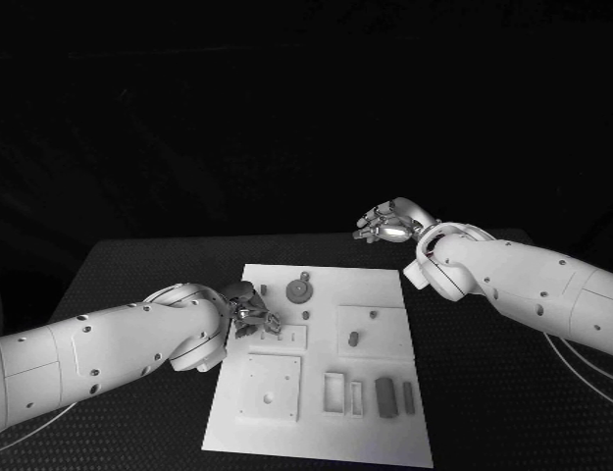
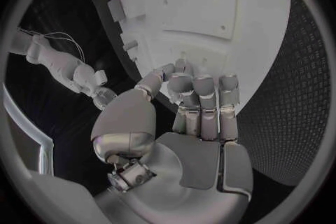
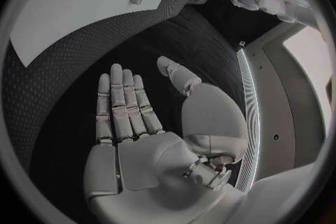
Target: Assemble the parts on the task board
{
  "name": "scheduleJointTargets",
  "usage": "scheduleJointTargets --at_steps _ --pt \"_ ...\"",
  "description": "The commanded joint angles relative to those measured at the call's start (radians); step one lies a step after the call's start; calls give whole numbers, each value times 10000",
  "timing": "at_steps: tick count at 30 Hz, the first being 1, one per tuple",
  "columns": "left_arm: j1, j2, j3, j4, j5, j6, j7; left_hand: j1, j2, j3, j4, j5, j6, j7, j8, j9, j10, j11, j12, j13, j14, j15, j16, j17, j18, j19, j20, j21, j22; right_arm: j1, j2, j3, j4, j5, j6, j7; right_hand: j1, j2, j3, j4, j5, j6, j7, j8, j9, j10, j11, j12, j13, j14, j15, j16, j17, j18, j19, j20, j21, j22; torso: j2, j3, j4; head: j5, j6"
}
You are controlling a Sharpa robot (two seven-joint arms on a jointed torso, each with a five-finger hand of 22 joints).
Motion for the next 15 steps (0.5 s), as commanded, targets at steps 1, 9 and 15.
scheduleJointTargets --at_steps 1,9,15 --pt "-36 67 4 -34 -190 77 -60 -17 105 35 31 -64 1105 -841 -5 952 -211 -252 60 -15 170 -277 53 -23 108 60 -1277 69 198 2 14 5 12 666 434 406 38 105 11 12 33 -69 -35 31 -34 73 33 -243 -223 -53 109 -198 -172 -207 -196 49 -245 -118 -2 -8 5 -1 10" --pt "-114 137 5 -99 -194 -33 -53 -88 125 48 45 -79 1208 -870 -9 992 -209 -281 123 -25 178 -284 136 -87 109 66 -1292 105 196 2 20 5 25 694 437 444 64 174 21 13 -1 -138 -33 36 -80 165 46 -574 -515 -124 167 -510 -396 -249 -378 132 -631 -325 2 -6 5 -24 -18" --pt "-121 177 6 -108 -209 29 -56 -129 160 58 54 -75 1251 -885 -17 1016 -206 -295 165 -31 184 -292 188 -124 111 77 -1304 133 197 2 12 5 36 694 426 441 91 169 20 10 15 -150 -26 39 -90 184 54 -630 -568 -136 185 -566 -434 -252 -397 144 -694 -359 -4 -2 5 -17 -34"
